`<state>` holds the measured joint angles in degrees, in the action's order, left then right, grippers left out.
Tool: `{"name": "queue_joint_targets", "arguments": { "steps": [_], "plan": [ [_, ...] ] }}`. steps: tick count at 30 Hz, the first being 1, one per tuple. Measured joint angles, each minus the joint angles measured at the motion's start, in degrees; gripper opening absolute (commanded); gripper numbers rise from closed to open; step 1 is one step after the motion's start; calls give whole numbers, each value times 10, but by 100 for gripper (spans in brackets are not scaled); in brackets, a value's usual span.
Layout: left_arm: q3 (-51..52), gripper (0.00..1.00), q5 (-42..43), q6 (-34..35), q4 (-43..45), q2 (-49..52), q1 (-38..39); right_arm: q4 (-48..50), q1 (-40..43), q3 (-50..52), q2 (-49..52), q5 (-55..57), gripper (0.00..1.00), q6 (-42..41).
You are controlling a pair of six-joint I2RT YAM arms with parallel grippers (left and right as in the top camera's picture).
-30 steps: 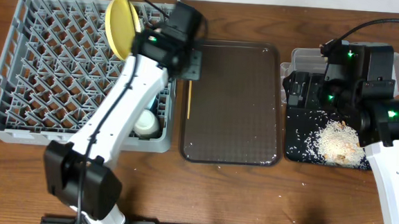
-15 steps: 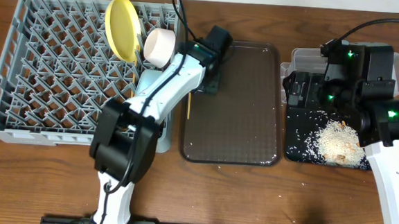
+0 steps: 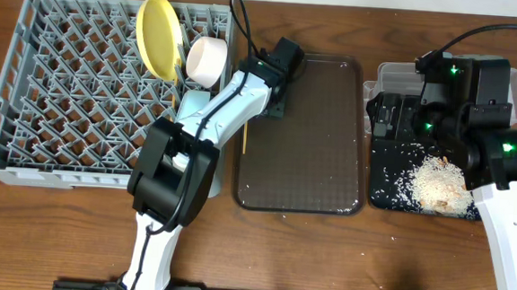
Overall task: Sort waste into correct bins and load items into the dishwasher
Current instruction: 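Grasp the second chopstick on the brown tray with the left gripper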
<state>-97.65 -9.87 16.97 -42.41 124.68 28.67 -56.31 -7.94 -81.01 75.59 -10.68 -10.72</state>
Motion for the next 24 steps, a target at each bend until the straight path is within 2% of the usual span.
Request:
{"name": "queue_joint_targets", "arguments": {
  "steps": [8,24],
  "plan": [
    [0,53,-16,0,41,9,0,0,0,0,0,0,99,0],
    [0,53,-35,0,43,38,0,0,0,0,0,0,99,0]
  ]
}}
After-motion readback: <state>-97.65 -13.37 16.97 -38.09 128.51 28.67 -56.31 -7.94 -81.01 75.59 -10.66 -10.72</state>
